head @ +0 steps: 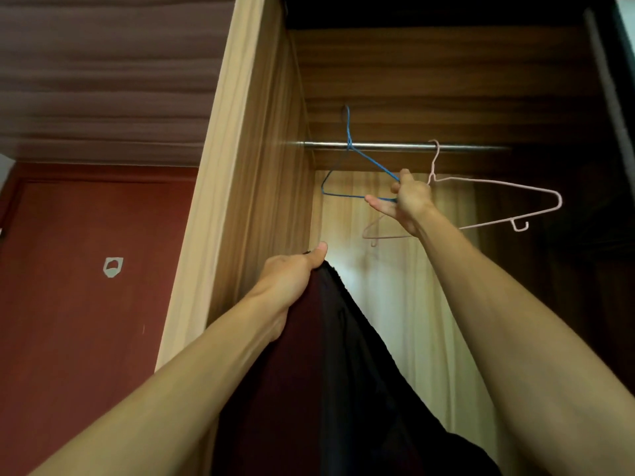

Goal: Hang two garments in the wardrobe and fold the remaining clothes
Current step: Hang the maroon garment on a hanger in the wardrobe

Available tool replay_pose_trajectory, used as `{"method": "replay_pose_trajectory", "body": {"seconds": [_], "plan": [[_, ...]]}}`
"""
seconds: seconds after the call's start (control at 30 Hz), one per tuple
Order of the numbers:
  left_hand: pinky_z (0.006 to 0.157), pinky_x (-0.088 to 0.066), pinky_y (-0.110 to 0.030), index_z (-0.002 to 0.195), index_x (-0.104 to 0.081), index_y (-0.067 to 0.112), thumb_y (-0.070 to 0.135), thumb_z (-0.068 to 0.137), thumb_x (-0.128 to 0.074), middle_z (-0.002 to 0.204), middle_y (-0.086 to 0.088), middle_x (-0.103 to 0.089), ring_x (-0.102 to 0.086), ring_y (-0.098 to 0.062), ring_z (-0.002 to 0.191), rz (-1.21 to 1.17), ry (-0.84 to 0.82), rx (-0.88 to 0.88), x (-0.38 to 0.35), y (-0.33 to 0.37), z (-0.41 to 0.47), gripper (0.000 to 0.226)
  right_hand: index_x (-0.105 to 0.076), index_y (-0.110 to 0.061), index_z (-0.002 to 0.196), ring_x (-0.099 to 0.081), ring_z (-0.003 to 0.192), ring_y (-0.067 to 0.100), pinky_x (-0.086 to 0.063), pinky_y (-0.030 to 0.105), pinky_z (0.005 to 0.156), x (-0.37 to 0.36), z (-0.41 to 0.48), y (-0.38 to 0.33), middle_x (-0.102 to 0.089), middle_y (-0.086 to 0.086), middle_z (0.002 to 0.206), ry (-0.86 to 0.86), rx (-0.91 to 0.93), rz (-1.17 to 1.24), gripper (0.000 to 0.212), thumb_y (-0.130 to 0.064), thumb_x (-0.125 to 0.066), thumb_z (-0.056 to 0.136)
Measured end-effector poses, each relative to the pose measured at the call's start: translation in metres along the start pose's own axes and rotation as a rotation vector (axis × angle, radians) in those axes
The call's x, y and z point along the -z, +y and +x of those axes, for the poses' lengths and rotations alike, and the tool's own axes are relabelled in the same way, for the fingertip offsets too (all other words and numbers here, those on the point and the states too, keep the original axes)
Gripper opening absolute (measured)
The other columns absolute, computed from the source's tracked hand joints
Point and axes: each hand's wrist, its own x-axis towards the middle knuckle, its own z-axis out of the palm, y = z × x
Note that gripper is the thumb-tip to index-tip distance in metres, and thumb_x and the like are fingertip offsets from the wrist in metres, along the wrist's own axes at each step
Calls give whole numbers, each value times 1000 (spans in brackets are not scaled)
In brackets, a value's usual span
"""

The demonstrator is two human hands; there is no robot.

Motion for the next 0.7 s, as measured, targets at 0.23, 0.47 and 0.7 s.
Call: {"method": "replay_pose_trajectory", "body": {"seconds": [0.23, 0.47, 0.7], "plan": [[64, -54, -22, 100, -71, 5, 45, 87, -72, 92, -13, -75, -72, -23, 77, 6, 4, -16, -4, -5, -14, 42, -45, -15, 77, -73, 99, 30, -62, 42, 77, 34, -83, 34, -65, 22, 103, -91, 19, -19, 51, -59, -32, 101], [90, -58, -43, 99, -74, 6, 46, 83, -75, 94, -14, -77, -74, -29, 87, 44, -21, -12, -4, -15, -32, 43, -62, -10, 86, -62, 67, 11, -59, 27, 73, 13, -127, 57, -61, 1, 81, -178, -69, -436, 29, -37, -69, 92], [83, -54, -32, 102, -71, 9, 51, 86, -71, 99, -10, -75, -71, -24, 91, 37, -164, 47, 19, -19, -65, 44, -57, -15, 76, -43, 47, 6, -39, 16, 43, 38, -220, 42, -53, -1, 70, -226, -94, -290, 24, -27, -72, 90]]}}
